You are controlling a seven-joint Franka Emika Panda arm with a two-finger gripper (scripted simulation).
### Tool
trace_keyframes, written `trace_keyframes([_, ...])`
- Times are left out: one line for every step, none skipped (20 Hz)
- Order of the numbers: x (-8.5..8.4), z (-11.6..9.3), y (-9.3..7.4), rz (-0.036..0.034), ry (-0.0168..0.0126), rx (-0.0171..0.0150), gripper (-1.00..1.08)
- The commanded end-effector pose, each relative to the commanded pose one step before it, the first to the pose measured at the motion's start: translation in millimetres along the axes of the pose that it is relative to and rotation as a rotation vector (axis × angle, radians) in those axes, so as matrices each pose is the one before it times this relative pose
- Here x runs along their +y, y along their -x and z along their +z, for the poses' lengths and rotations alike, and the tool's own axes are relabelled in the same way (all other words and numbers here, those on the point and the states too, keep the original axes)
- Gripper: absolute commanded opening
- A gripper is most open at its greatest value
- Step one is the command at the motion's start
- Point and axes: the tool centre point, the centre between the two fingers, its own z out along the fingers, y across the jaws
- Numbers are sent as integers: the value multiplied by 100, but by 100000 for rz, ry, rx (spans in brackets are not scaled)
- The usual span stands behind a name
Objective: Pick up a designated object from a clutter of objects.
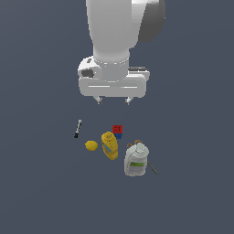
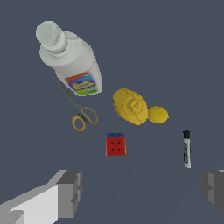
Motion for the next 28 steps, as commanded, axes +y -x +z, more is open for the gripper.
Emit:
trace_keyframes([1, 0, 0, 0, 0, 0, 100])
trace_keyframes([2, -12, 1, 31, -49, 37, 100])
trace_keyframes([20, -41, 5, 105, -165, 119, 100])
trace_keyframes([36, -69, 9, 175, -278, 200, 100])
trace_keyframes([47, -92, 10, 235, -382, 275, 100])
trace_keyframes([60, -112, 10, 286, -481, 347, 100])
trace_keyframes([64, -108, 7, 274, -485, 352, 100])
trace_keyframes([53, -77, 2, 194, -375, 273, 100])
trace_keyframes([41, -47, -2, 117, -262, 193, 100])
trace_keyframes([25, -17, -6, 43, -142, 106, 100])
trace_keyframes([9, 20, -14, 0, 0, 0, 100])
trace_keyframes([27, -16, 14, 0, 0, 0, 100])
trace_keyframes([-61, -6, 11, 6, 95, -72, 100])
trace_keyframes([-21, -41, 21, 119, 8, -12, 100])
trace_keyframes([-33, -12, 6, 0, 0, 0, 100])
trace_keyframes([38, 24, -14, 0, 0, 0, 100])
trace_keyframes([28, 47, -23, -167, -17, 21, 100])
trace_keyframes([51, 94, -45, -249, 14, 0, 100])
trace_keyframes([71, 131, -62, -344, 26, -4, 100])
trace_keyframes([86, 169, -78, -451, 38, -9, 100])
trace_keyframes([110, 207, -94, -542, 47, -13, 100])
trace_keyframes([128, 244, -109, -641, 57, -16, 100])
trace_keyframes([147, 278, -120, -728, 63, -19, 100])
trace_keyframes([165, 311, -131, -817, 68, -20, 100])
trace_keyframes([188, 347, -142, -905, 72, -21, 100])
trace_keyframes([206, 380, -149, -990, 77, -24, 100])
trace_keyframes([228, 418, -156, -1084, 85, -29, 100])
trace_keyframes([250, 456, -162, -1178, 91, -34, 100])
